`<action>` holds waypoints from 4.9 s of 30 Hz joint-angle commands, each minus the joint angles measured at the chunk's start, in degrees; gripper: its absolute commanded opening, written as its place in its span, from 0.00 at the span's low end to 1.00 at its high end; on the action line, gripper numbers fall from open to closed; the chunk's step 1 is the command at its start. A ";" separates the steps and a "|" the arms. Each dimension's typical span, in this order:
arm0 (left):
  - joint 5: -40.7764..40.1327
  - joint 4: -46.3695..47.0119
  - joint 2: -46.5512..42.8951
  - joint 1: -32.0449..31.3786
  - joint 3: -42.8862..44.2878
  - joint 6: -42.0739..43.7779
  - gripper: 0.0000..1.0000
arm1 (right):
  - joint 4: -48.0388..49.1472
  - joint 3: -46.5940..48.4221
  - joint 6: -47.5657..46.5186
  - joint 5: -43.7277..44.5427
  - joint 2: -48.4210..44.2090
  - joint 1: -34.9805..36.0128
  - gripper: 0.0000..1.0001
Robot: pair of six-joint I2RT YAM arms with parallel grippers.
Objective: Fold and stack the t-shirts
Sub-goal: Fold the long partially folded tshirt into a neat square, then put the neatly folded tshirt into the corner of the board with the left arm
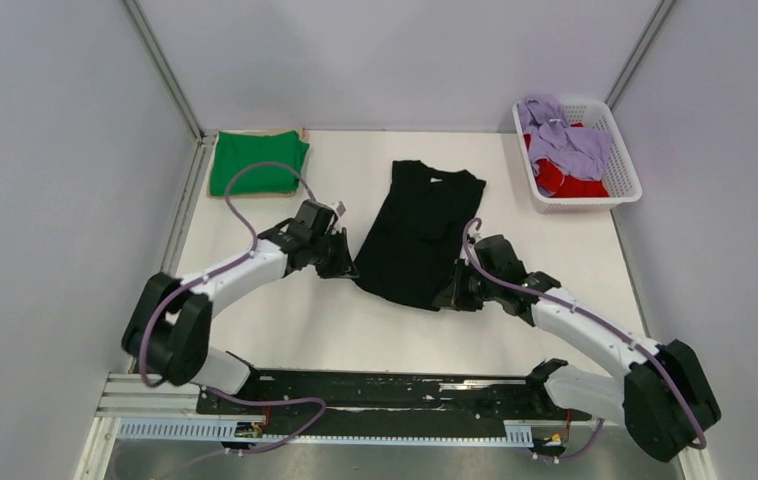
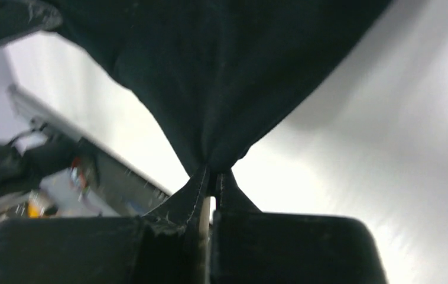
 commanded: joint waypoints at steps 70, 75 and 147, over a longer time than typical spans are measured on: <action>-0.72 3.35 29.44 10.75 37.30 3.81 0.56 | 26.49 22.00 2.51 -42.54 36.13 -34.25 0.49; 1.13 2.29 26.11 10.75 37.71 4.00 0.99 | 23.01 23.39 0.37 -41.83 33.28 -34.22 0.99; -5.41 12.60 -0.88 -5.02 -8.17 -13.50 0.99 | 1.66 3.64 0.63 8.12 -5.23 -22.20 1.00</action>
